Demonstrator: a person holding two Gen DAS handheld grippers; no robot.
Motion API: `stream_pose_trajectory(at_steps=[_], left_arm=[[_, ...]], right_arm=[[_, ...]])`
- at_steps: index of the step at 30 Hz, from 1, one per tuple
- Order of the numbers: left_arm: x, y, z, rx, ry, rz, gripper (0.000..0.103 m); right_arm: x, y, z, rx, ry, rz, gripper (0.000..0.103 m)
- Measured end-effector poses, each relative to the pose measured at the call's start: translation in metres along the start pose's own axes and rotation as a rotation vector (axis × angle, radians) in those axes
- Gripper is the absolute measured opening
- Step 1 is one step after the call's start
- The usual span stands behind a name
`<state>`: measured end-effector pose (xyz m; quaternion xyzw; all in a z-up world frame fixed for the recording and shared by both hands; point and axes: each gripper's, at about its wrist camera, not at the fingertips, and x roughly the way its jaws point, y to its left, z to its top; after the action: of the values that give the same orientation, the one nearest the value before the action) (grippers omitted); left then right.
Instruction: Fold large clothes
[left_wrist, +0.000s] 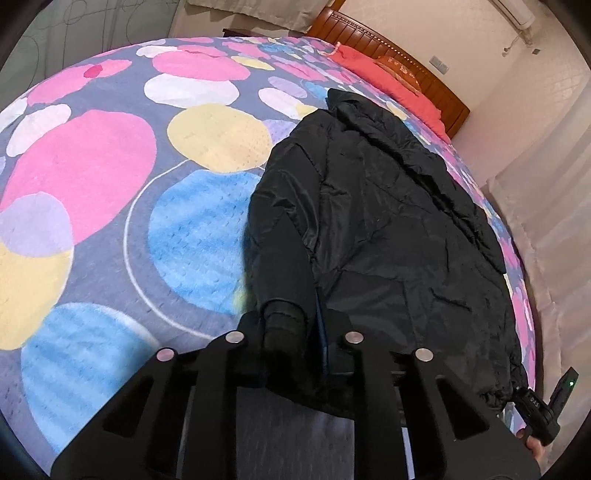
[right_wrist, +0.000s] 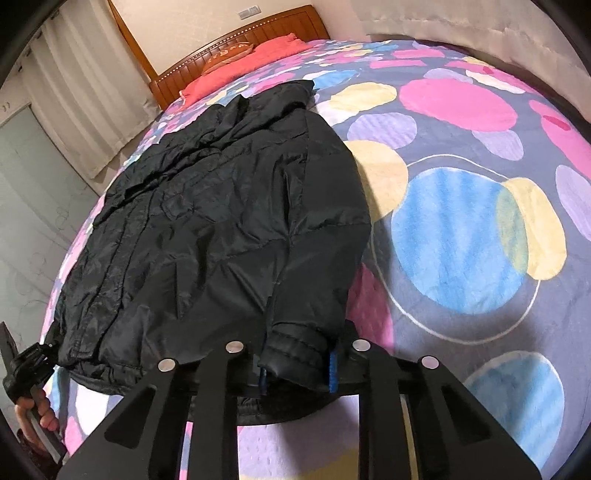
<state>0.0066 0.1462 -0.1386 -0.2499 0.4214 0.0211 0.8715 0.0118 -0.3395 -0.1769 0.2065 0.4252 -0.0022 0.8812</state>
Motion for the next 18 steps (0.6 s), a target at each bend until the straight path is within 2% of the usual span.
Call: stream_pose_trajectory(at_steps=[12, 18], left_arm=[[-0.051, -0.002, -0.004, -0.009, -0.026, -0.089, 0.013], [-0.065, -0.010, 0.018, -0.026, -0.051, -0.161, 0.013]], right_arm=[[-0.043, -0.009, 0.008, 0.060, -0.013, 0.165, 0.018], [-0.055, -0.001, 0.034, 0.079, -0.048, 0.283, 0.016]])
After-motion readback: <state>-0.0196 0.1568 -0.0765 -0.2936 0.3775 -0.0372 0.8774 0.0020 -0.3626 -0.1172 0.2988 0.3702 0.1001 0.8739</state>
